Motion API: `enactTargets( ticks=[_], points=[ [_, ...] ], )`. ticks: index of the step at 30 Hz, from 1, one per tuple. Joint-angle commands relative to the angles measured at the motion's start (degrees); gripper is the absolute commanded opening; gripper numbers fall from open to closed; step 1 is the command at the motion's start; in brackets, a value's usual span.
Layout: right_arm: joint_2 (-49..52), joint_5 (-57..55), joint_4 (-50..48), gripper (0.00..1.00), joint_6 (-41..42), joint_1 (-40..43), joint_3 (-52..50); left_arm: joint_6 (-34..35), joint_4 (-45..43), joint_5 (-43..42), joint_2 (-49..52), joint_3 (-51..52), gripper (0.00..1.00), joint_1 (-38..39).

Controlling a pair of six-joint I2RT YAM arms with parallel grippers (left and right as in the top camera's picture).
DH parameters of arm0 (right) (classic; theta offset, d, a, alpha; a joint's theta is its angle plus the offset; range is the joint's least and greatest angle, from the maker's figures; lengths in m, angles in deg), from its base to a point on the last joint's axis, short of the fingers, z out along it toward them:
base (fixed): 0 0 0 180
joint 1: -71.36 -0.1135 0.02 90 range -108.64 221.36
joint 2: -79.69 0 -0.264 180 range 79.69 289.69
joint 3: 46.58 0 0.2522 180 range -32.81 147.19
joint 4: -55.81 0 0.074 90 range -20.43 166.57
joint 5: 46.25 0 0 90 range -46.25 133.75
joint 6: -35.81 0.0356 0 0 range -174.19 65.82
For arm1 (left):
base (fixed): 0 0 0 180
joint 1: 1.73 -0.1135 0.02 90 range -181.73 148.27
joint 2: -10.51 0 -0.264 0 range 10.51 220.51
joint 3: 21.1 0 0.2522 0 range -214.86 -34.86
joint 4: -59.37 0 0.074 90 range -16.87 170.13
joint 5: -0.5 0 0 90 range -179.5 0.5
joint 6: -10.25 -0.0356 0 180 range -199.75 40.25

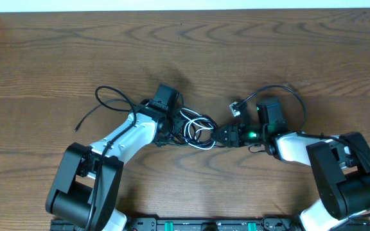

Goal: Untangle cables

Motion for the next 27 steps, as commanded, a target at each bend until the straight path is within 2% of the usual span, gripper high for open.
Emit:
enactTargets(
  ticks=[1,7,14,27],
  points=[
    [0.2,3.7,0.1,0.4,-1.3,-1.9,0.0,-0.8,0.0,-0.5,0.9,0.3,0.13,0.0],
    [0.2,4.5,0.3,0.37,-1.1,-2.6,0.0,-0.8,0.0,-0.5,0.9,0.3,0.13,0.0],
    [0.2,13.4,0.4,0.34,-1.1,-2.6,0.0,-0.8,-0.1,-0.5,0.9,0.3,0.13,0.0],
    [0.2,15.2,4.0,0.31,-1.1,-2.6,0.0,-0.7,-0.3,-0.1,0.9,0.3,0.13,0.0]
  ],
)
